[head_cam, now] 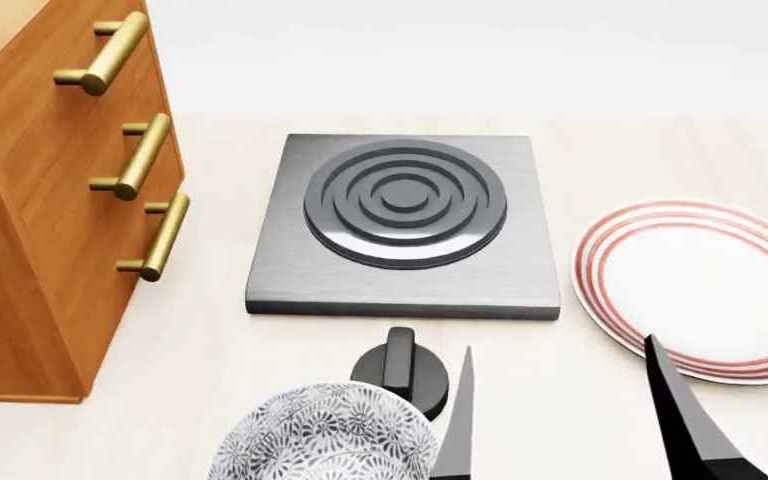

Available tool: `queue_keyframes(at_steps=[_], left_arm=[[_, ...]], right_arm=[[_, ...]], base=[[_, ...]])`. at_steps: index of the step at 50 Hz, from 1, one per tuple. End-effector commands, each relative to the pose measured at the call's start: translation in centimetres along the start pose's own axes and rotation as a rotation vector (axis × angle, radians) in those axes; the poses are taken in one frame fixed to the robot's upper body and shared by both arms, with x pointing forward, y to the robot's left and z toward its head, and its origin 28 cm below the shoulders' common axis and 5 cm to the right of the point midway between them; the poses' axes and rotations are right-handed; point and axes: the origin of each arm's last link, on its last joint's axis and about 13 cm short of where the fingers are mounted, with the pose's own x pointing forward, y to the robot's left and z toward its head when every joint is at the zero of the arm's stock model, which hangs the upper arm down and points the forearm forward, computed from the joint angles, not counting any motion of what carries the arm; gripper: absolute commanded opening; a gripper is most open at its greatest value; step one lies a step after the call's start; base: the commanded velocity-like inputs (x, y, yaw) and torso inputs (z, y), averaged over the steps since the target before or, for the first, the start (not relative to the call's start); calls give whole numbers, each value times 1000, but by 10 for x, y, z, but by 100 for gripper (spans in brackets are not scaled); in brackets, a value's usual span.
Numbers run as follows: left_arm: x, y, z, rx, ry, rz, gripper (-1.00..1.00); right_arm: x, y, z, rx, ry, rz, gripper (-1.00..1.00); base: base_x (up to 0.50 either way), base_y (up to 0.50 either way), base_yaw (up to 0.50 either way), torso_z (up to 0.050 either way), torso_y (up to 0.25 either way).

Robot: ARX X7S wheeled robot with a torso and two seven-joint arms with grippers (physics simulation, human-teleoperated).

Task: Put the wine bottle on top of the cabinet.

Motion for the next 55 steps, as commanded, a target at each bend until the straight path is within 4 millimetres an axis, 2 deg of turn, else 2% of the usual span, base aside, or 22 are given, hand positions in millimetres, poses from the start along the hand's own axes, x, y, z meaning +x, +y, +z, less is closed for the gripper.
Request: queue_keyframes(at_steps=[1,9,16,20,25,32,36,43,53,55], left_arm=[[-18,-2,-4,29,-48,-52,100],[-38,0,-1,17,-111,-85,100],[-62,1,-11,52,-156,-114,100],[-76,1,-17,133,-212,-103,100],[-102,0,-34,138,-235,-115,100],[-129,-4,-47,147,-257,-159,100],[-148,-8,-64,110,-226,-188,100],[-178,-12,-80,77,-204,-210,100],[-215,-25,-108,92,-168,-315,100],[-219,-27,-116,42,-132,-327,100]], right_arm=[[0,1,0,1,1,3,100],[0,1,0,1,0,4,100],[-1,2,0,0,2,9,100],[0,2,-1,-1,2,10,100],[-1,2,0,-1,1,9,100],[-1,2,1,-1,0,12,100],[-1,2,1,0,-1,12,100],[-1,2,2,1,-3,12,100],[-1,2,2,1,-5,14,100],[-1,2,2,1,-6,15,100]], base=[[0,0,0,0,0],[0,0,0,0,0],[0,0,0,0,0],[0,0,0,0,0],[0,0,0,0,0],[0,0,0,0,0],[0,0,0,0,0],[0,0,0,0,0],[0,0,0,0,0],[0,0,0,0,0]])
